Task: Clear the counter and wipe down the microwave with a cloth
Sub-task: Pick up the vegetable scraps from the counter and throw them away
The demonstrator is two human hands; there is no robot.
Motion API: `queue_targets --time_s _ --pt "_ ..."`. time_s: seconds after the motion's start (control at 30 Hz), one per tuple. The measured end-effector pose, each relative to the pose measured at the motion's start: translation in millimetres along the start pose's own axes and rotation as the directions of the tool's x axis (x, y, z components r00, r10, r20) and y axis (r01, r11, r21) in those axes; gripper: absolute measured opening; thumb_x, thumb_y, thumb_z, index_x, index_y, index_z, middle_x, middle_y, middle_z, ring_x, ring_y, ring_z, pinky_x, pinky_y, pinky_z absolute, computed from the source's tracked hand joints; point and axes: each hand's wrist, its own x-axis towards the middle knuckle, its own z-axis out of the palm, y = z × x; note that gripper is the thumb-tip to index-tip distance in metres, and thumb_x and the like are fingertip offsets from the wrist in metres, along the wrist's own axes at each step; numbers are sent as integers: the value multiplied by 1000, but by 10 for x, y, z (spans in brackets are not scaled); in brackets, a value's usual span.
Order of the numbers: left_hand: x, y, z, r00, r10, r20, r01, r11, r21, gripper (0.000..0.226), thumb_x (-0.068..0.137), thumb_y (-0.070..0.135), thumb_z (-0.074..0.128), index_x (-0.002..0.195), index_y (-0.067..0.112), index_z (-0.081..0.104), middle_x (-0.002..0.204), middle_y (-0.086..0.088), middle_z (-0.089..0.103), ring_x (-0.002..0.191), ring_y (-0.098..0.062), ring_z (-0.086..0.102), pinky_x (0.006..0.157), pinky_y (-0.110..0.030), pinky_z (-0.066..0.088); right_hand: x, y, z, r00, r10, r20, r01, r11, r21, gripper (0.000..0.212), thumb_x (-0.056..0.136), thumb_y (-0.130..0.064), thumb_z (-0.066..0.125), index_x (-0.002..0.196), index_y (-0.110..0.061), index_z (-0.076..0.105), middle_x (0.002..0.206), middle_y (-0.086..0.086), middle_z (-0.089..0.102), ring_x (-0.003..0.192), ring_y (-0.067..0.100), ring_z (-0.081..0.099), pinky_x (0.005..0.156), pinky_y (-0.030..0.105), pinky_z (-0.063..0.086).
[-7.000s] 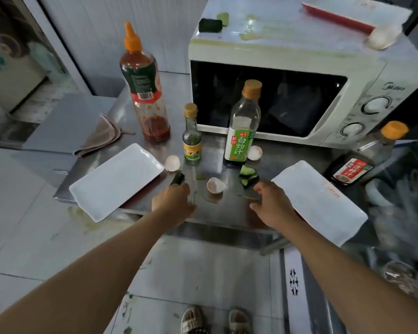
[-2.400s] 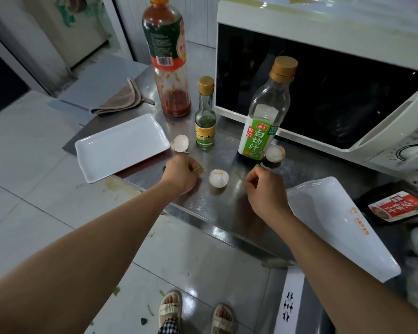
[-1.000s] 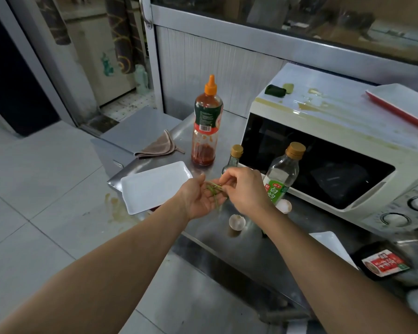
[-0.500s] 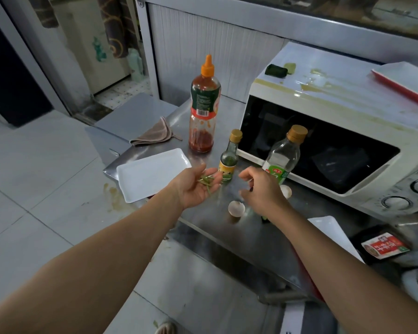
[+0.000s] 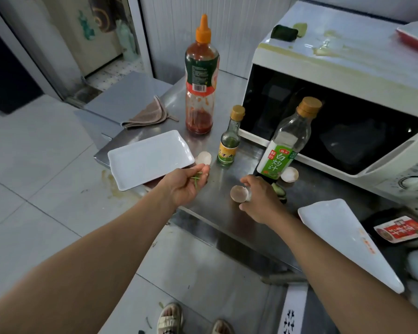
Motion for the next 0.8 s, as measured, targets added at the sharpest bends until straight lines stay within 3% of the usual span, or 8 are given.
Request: queue_targets --time_s 0.3,0.47,0.6,0.8 --pt "102 60 -177 999 4 -54 -5 1000 -22 27 102 9 33 87 3 55 49 -3 60 40 -6 59 39 -11 46 134 73 237 999 -22 -39 21 999 -36 64 76 -9 73 133 -14 44 134 8 45 123 26 42 101 32 36" --pt "156 142 -263 998 1 -71 -3 999 -32 20 102 10 34 105 3 53 50 -2 58 39 -4 57 41 -9 45 201 32 290 998 -20 -59 17 999 -41 59 78 -12 72 131 -14 47 131 8 48 122 25 44 100 33 38" --pt "167 227 -285 996 25 -89 -28 999 -38 29 100 8 35 78 2 53 49 -4 60 38 -5 56 45 -9 44 264 -60 300 997 -21 -74 17 998 -52 45 79 -11 70 121 -10 54 125 8 51 115 25 49 93 28 38" --pt "160 358 -302 996 13 -92 -19 998 -55 27 100 11 37 79 5 53 51 -6 63 39 -5 59 44 -8 44 405 -355 263 989 -63 -136 66 998 19 49 80 -14 72 124 -10 52 127 9 46 117 26 46 95 29 38"
